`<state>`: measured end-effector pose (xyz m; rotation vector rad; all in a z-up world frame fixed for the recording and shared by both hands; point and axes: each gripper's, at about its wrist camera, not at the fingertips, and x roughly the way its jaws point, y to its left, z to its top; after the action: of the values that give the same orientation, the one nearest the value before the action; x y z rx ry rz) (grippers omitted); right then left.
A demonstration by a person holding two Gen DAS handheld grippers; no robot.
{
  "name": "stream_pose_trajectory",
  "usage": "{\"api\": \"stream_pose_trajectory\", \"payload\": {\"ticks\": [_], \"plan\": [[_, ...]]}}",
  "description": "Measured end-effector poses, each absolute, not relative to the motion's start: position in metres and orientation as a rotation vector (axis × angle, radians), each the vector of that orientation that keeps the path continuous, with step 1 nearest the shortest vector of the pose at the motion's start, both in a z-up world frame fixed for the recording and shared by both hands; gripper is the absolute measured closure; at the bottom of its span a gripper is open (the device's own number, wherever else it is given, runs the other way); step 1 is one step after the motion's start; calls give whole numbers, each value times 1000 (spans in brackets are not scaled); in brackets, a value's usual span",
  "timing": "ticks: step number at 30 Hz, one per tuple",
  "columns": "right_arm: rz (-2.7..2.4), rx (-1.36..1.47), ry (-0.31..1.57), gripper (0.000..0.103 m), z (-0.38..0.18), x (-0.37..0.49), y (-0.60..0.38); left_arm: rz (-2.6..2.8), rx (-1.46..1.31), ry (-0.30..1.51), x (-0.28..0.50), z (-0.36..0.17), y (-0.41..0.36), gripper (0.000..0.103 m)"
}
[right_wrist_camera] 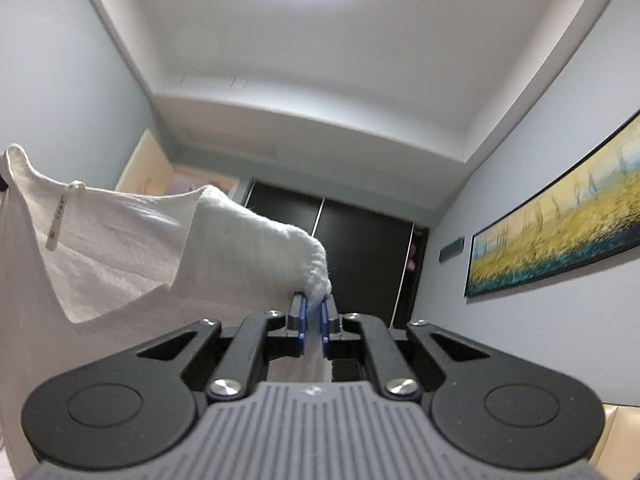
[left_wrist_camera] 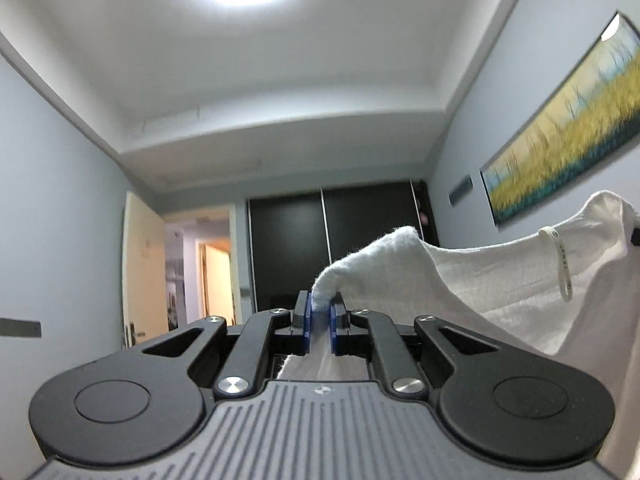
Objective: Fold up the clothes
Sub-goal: 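Lift the white shirt up with both grippers and shake it out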
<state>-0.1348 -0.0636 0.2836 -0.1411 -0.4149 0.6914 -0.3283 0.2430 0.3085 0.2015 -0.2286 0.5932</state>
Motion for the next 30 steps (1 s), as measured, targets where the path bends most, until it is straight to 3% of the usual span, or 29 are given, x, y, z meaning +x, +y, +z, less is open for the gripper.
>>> {"api": "stream_pose_trajectory", "payload": {"ticks": [6, 11, 18, 30], "plan": [[673, -114, -552, 94, 295, -164, -78, 581, 215, -293, -339, 330, 237, 96], [677, -112, -503, 94, 288, -142, -61, 567, 210, -168, -305, 315, 258, 96], [702, -203, -199, 94, 218, -70, -7, 520, 165, 168, -211, 229, 306, 96], [685, -369, 351, 94, 29, 93, 108, 452, 101, 638, -47, 42, 389, 96]]}}
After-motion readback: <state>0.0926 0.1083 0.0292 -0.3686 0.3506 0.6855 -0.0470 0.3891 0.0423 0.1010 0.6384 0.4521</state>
